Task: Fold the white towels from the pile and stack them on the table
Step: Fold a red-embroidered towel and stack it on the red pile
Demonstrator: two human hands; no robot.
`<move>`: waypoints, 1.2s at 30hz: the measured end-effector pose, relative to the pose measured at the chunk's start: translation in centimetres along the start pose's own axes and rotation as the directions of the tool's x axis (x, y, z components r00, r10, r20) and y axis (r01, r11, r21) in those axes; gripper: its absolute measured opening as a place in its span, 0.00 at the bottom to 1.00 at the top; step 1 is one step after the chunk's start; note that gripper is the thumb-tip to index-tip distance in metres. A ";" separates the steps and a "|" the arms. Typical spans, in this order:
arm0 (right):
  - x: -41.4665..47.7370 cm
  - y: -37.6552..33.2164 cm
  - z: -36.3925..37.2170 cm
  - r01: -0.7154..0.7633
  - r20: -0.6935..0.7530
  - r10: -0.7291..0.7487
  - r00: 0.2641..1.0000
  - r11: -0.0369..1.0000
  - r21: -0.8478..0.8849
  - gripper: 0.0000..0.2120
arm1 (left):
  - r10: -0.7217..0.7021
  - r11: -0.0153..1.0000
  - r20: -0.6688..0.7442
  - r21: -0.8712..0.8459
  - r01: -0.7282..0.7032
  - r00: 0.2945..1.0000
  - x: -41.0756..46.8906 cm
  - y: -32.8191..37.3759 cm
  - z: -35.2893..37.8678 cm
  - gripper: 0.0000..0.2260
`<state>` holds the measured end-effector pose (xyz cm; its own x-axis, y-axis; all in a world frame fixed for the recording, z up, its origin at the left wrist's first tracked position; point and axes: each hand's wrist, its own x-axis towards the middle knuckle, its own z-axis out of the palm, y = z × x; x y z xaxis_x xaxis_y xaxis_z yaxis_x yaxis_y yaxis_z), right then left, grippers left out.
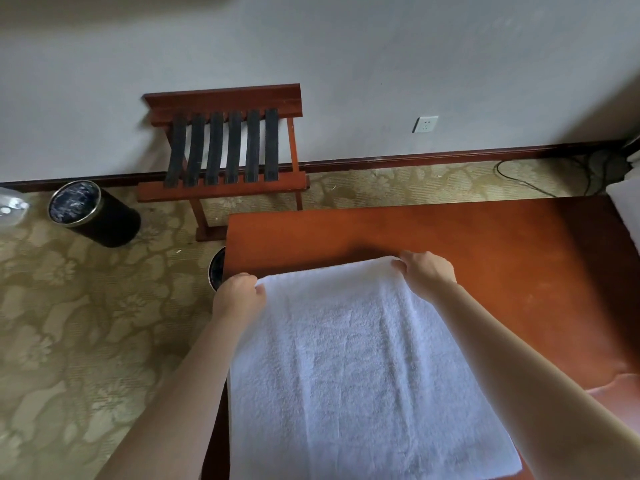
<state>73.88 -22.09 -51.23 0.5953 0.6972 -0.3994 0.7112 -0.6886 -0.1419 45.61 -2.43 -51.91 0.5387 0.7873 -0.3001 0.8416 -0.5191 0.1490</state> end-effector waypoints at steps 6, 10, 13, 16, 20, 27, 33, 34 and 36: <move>-0.2 -1.1 1.0 -0.044 -0.082 0.032 0.996 0.986 -0.158 0.14 | -0.104 0.963 0.004 0.251 0.099 0.995 0.0 1.7 0.1 0.10; -0.6 -3.1 1.5 0.088 -0.192 -0.114 0.975 0.986 -0.139 0.07 | 0.074 0.985 -0.069 0.163 -0.062 0.995 -0.3 5.1 1.3 0.10; -0.3 -5.4 1.7 0.193 -0.200 -0.202 0.959 0.979 -0.066 0.10 | 0.185 0.982 -0.104 0.064 -0.179 0.977 -0.6 7.4 2.4 0.09; 0.3 -6.7 2.6 0.288 -0.186 -0.288 0.939 0.957 -0.029 0.09 | 0.215 0.976 -0.145 -0.004 -0.218 0.966 -0.6 8.7 3.2 0.10; 1.1 -6.5 3.3 0.270 -0.220 -0.258 0.941 0.963 0.023 0.09 | 0.129 0.980 -0.213 -0.122 -0.157 0.969 0.0 8.8 3.5 0.10; 0.8 -6.2 4.0 0.230 -0.300 -0.214 0.929 0.973 0.017 0.09 | 0.104 0.990 -0.208 -0.076 -0.122 0.973 0.1 9.2 3.4 0.09; 0.9 -6.3 3.6 0.305 -0.245 -0.335 0.910 0.940 -0.150 0.11 | 0.222 0.975 -0.219 0.034 -0.219 0.950 0.3 8.8 2.8 0.08; 0.8 -6.2 3.5 0.318 -0.242 -0.355 0.903 0.931 -0.177 0.12 | 0.242 0.970 -0.224 0.045 -0.238 0.944 0.5 8.7 2.6 0.08; 0.6 -6.0 3.1 0.338 -0.265 -0.381 0.886 0.921 -0.193 0.11 | 0.286 0.958 -0.232 0.051 -0.282 0.930 0.9 8.4 2.4 0.09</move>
<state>68.78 -18.15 -53.44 0.3556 0.9327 -0.0599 0.9286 -0.3598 -0.0910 53.06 -6.87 -53.22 0.7507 0.6604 -0.0175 0.6521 -0.7366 0.1791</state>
